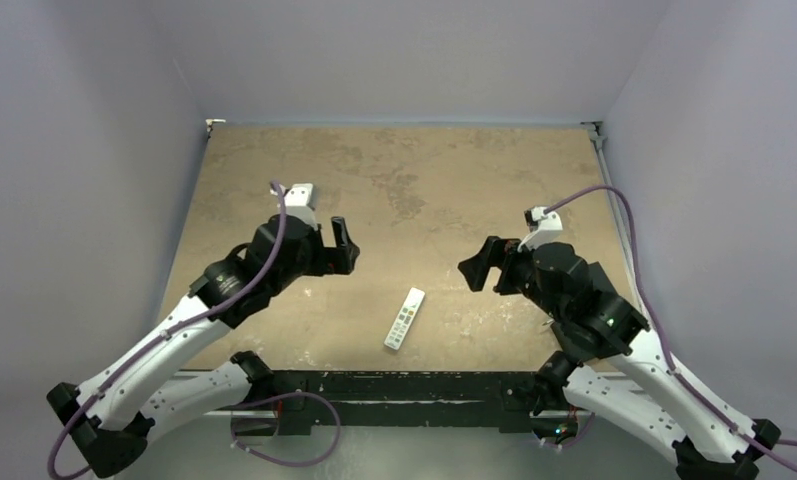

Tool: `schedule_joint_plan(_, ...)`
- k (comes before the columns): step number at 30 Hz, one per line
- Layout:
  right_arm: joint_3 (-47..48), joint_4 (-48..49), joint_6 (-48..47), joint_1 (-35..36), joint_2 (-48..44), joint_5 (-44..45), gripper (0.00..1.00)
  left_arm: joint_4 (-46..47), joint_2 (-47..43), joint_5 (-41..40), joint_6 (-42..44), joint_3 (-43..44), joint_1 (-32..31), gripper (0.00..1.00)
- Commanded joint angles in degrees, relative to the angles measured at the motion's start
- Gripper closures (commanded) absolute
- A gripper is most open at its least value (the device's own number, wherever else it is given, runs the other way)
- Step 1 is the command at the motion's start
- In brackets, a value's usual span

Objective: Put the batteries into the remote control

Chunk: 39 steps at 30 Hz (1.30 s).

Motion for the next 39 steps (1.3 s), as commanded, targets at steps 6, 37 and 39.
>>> schedule_joint_plan(6, 2.0, 3.1, -8.6, -17.1, 4.7, -15.1, 0.01, -5.4, -4.7, -1.3, 7.4, 2.8, 4.9, 0.01)
schedule_joint_plan(37, -4.6, 10.4, -13.6, -24.0, -7.0, -22.5, 0.01, 4.2, -15.1, 4.2, 11.7, -7.7, 6.6, 0.01)
schedule_joint_plan(39, -4.6, 10.3, -13.6, -24.0, -6.8, -23.0, 0.01, 4.2, -14.9, 3.7, 11.4, -7.7, 6.6, 0.01)
